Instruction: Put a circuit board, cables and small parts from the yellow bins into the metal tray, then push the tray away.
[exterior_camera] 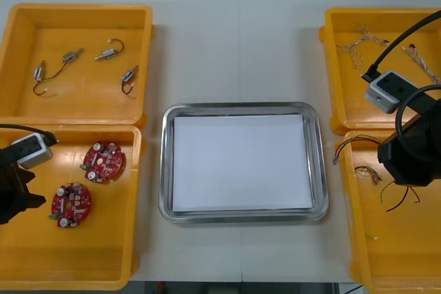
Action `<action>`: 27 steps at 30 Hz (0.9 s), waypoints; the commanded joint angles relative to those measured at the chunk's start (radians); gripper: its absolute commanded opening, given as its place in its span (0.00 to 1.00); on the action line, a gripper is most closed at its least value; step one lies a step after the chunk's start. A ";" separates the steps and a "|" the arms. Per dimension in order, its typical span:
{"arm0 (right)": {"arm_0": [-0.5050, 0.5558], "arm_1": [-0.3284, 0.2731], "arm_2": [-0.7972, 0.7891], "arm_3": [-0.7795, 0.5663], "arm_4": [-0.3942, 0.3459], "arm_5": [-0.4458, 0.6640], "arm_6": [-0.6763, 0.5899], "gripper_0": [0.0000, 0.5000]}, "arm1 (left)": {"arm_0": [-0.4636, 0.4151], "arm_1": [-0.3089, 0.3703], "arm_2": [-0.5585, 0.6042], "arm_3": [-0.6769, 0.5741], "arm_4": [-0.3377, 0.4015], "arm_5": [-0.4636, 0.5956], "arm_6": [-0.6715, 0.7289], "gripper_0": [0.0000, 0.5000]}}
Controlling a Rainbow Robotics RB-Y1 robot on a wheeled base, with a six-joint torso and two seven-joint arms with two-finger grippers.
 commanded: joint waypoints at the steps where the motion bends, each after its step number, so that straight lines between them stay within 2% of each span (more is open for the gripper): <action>1: -0.026 0.002 0.002 0.002 0.011 0.000 0.030 0.00 | 0.059 0.094 -0.048 0.000 0.010 -0.090 -0.203 1.00; 14: -0.026 0.002 0.002 0.003 0.011 0.003 0.030 0.00 | 0.105 0.207 -0.143 0.092 0.052 -0.289 -0.347 1.00; 19: -0.028 0.002 0.002 0.002 0.014 0.004 0.030 0.00 | 0.140 0.219 -0.165 0.092 0.061 -0.349 -0.358 1.00; 27: -0.028 0.002 0.002 0.002 0.017 0.004 0.030 0.00 | 0.141 0.250 -0.246 0.128 0.055 -0.452 -0.387 1.00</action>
